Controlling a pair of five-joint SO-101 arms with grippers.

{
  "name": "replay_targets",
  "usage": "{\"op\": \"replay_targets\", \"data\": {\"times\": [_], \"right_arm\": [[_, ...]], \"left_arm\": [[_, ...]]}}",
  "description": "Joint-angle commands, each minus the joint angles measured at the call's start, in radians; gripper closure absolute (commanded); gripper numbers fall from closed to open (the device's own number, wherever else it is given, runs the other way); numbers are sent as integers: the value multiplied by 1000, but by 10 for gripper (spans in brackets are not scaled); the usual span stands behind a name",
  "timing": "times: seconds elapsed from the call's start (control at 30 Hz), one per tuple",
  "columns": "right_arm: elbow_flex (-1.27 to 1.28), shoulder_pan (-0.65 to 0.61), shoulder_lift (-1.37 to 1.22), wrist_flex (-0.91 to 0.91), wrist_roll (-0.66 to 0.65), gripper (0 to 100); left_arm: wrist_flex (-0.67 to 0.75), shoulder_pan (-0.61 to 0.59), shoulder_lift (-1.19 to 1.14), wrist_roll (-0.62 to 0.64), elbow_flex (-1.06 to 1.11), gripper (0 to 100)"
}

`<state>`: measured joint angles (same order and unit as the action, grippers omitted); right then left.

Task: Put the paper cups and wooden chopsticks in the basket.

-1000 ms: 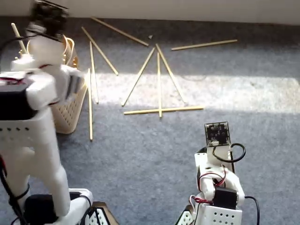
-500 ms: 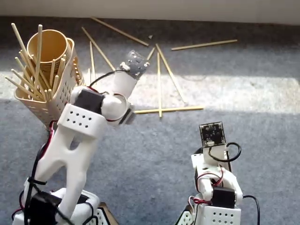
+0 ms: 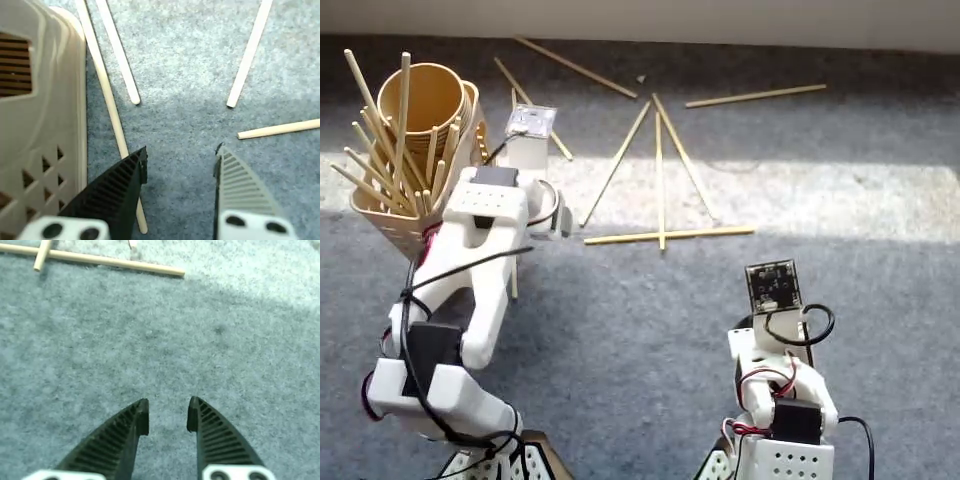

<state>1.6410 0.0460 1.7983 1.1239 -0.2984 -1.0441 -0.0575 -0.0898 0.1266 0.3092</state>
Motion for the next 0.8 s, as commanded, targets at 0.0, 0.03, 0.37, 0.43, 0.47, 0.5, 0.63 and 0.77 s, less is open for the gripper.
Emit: {"op": "replay_targets", "data": {"times": [0.0,0.03,0.37,0.43,0.47,0.5,0.63,0.77], "right_arm": [[13,-10,-4,-16,-12,854],[13,-10,-4,-16,-12,854],[13,-10,-4,-16,-12,854],[13,-10,-4,-16,-12,854],[13,-10,-4,-16,-12,854],[13,-10,-4,-16,-12,854],[13,-10,-4,-16,-12,854],[13,-10,-4,-15,-12,854]], "left_arm": [[-17,-41,-22,20,-65,729],[-17,-44,-25,23,-70,725],[-17,-122,-36,104,-96,726],[-17,-127,-36,106,-96,726],[-17,-127,-36,106,-94,726],[-17,-127,-36,106,-94,726],[18,-127,-47,107,-88,726],[20,-96,-159,107,-130,726]]}}
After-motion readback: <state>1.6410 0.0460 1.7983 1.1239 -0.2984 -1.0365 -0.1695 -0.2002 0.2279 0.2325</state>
